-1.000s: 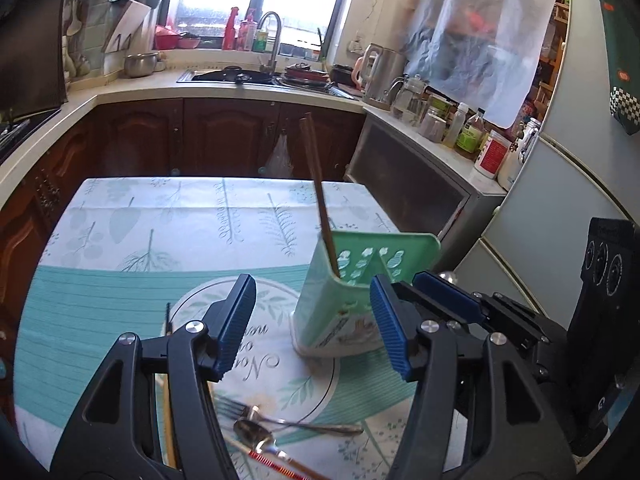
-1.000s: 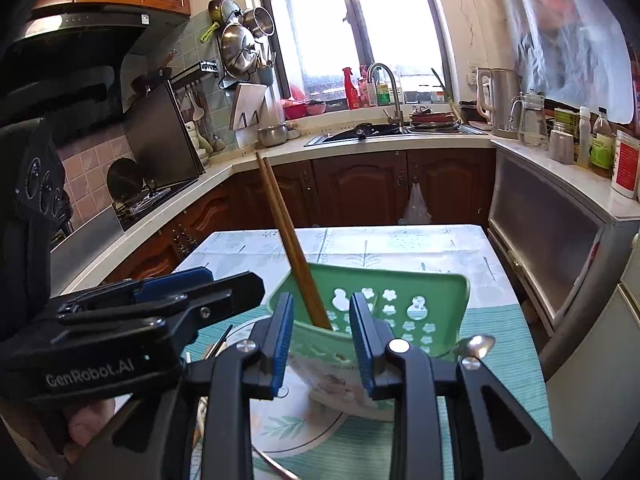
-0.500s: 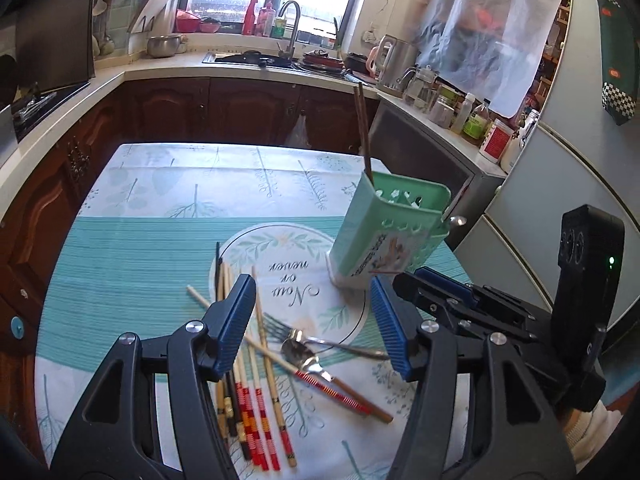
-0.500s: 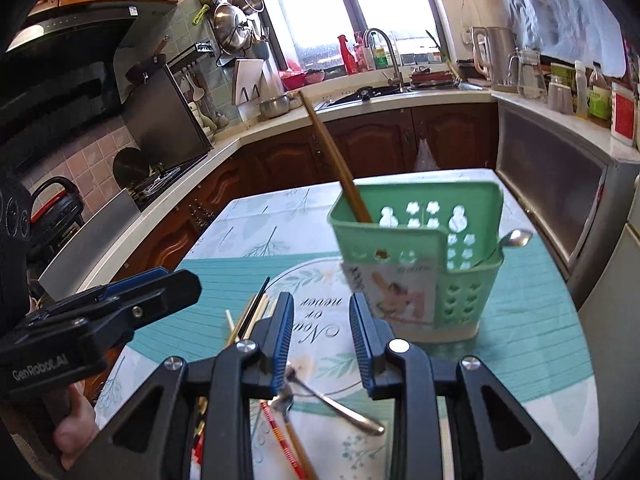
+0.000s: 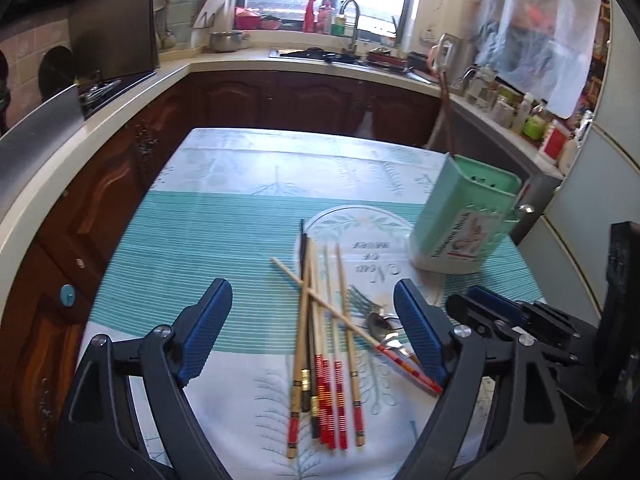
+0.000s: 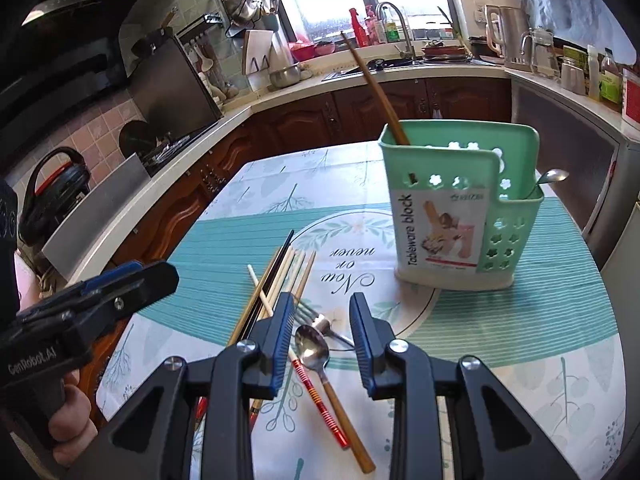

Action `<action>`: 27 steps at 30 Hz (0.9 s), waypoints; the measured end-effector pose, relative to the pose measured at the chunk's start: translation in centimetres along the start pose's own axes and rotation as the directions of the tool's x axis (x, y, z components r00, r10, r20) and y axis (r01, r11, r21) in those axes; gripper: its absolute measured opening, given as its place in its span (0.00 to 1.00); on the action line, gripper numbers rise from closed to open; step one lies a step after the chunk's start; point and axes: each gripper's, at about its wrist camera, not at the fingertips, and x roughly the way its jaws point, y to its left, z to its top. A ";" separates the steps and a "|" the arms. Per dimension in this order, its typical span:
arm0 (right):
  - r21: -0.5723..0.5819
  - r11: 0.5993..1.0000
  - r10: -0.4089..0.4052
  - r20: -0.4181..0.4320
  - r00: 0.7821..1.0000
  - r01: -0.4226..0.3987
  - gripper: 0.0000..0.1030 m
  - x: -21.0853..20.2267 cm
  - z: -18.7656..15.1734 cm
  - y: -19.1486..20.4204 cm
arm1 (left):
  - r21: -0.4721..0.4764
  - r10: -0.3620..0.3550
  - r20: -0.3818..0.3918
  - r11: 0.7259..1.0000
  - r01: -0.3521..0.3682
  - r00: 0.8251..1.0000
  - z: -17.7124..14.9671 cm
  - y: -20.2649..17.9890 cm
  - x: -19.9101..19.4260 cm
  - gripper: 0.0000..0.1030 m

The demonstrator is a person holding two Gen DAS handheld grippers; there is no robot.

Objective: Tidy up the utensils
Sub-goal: 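Move both grippers over the pile of chopsticks beside the fork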

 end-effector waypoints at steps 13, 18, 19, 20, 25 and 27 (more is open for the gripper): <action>-0.056 0.998 -0.014 -0.021 1.000 0.013 0.28 0.9 -0.6 2.4 | 0.006 -0.058 -0.124 0.998 0.059 0.991 -0.9 1.1 1.6 0.80; -0.069 0.998 -0.014 -0.037 0.999 0.011 0.28 1.4 -0.9 2.9 | -0.015 -0.017 -0.143 1.000 0.015 0.990 -1.4 1.4 2.6 0.80; -0.071 0.997 -0.014 -0.038 0.999 0.012 0.28 1.4 -0.9 3.0 | -0.021 -0.009 -0.148 1.000 0.006 0.989 -1.5 1.5 2.8 0.80; -0.073 0.997 -0.014 -0.041 0.999 0.011 0.28 1.5 -0.9 3.1 | -0.028 -0.005 -0.154 1.000 0.001 0.988 -1.6 1.7 3.0 0.80; -0.079 0.997 -0.014 -0.054 0.998 0.010 0.28 1.9 -1.1 3.2 | -0.046 0.019 -0.174 0.999 -0.028 0.984 -1.9 2.3 4.0 0.80; -0.078 0.997 -0.014 -0.059 0.998 0.009 0.28 2.1 -1.1 3.2 | -0.051 0.024 -0.175 0.998 -0.033 0.984 -1.9 2.5 4.2 0.80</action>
